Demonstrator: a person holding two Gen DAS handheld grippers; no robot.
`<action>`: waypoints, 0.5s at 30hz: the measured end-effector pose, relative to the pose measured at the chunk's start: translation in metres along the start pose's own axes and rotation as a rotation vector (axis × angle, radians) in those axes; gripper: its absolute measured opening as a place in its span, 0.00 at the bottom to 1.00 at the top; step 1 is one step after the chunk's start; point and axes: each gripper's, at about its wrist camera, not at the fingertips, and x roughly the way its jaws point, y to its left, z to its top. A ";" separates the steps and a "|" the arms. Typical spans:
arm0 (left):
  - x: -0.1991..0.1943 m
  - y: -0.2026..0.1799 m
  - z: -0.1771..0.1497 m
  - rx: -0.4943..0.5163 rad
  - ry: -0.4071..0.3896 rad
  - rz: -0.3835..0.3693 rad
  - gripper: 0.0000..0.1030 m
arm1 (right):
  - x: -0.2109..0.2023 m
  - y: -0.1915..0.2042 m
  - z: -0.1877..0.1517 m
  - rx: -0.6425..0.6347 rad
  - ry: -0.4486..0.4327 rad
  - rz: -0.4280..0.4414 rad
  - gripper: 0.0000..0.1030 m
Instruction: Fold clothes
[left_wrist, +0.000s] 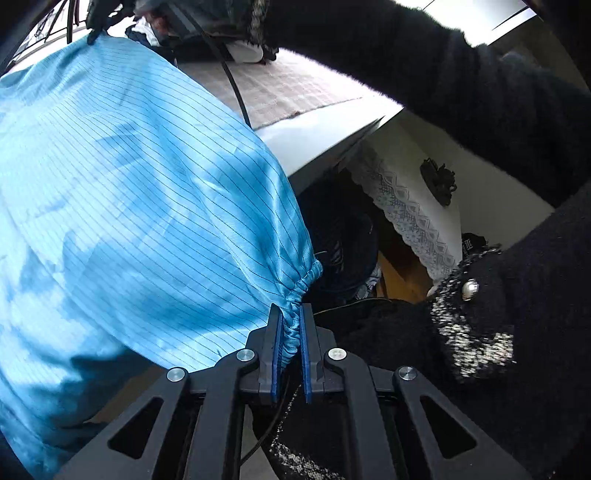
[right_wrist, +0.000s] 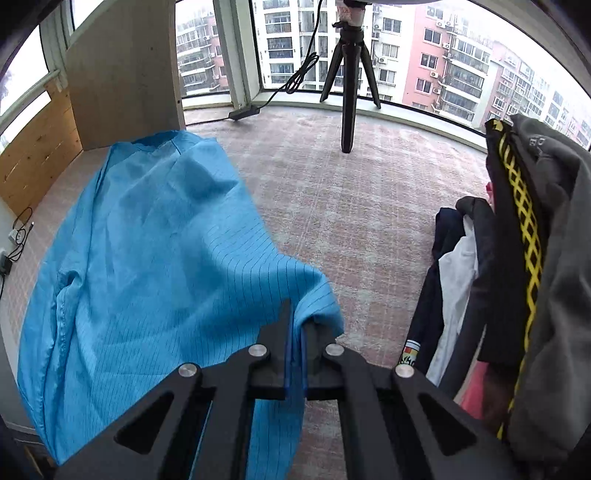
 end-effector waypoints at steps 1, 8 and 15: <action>0.012 0.003 0.003 -0.005 0.027 0.018 0.10 | 0.011 0.003 0.001 -0.031 0.051 -0.004 0.05; -0.007 -0.002 -0.009 -0.037 0.030 0.041 0.23 | -0.038 0.000 -0.031 -0.106 0.056 -0.028 0.31; -0.054 0.004 -0.027 -0.035 -0.062 0.164 0.31 | -0.167 -0.011 -0.128 -0.086 -0.085 0.096 0.36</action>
